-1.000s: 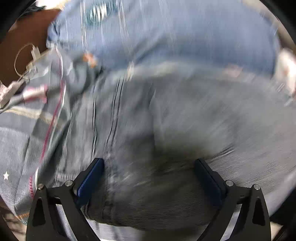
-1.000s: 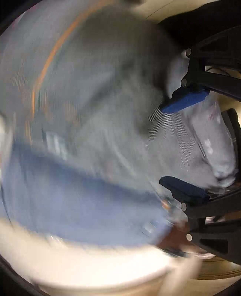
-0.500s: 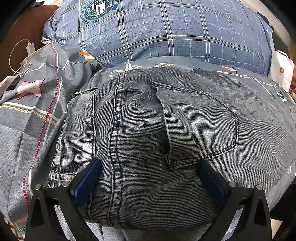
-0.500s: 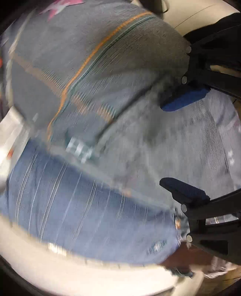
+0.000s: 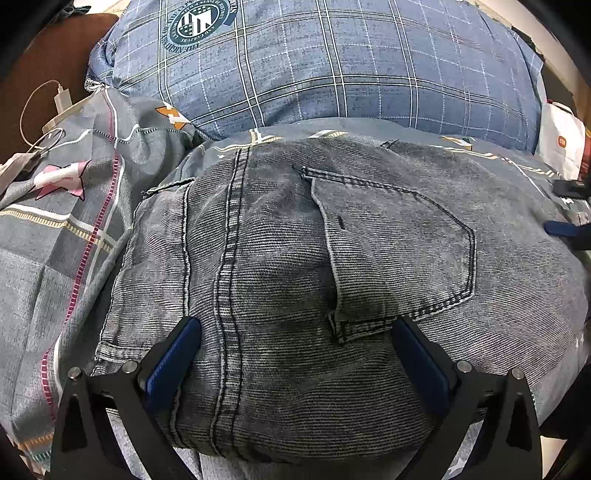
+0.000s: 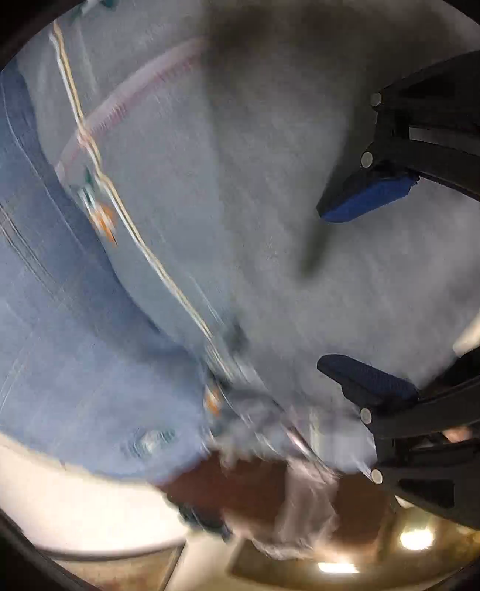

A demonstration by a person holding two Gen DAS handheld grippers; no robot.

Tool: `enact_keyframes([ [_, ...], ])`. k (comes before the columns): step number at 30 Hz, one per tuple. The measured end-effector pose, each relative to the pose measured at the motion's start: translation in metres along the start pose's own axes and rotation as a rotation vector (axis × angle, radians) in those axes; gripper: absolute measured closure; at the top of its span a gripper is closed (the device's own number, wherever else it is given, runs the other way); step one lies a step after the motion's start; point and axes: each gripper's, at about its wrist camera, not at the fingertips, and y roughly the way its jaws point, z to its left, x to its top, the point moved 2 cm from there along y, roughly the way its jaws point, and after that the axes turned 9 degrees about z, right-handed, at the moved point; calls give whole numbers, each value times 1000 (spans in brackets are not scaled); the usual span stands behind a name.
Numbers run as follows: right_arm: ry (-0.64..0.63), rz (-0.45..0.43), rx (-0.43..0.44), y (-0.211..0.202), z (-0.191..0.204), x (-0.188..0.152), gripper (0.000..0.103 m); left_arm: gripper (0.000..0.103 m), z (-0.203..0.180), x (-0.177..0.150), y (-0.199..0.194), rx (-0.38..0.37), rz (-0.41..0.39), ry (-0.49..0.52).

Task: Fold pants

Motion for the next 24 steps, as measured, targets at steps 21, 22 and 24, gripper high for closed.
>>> enact_keyframes([
  [21, 515, -482, 140, -170, -119, -163, 26, 0, 0, 0, -2, 14, -23, -17],
  [22, 525, -475, 147, -168, -126, -167, 26, 0, -1, 0, -2, 15, -23, -17],
  [24, 539, -464, 158, -168, -137, -165, 25, 0, -1, -1, -3, 17, -26, -17],
])
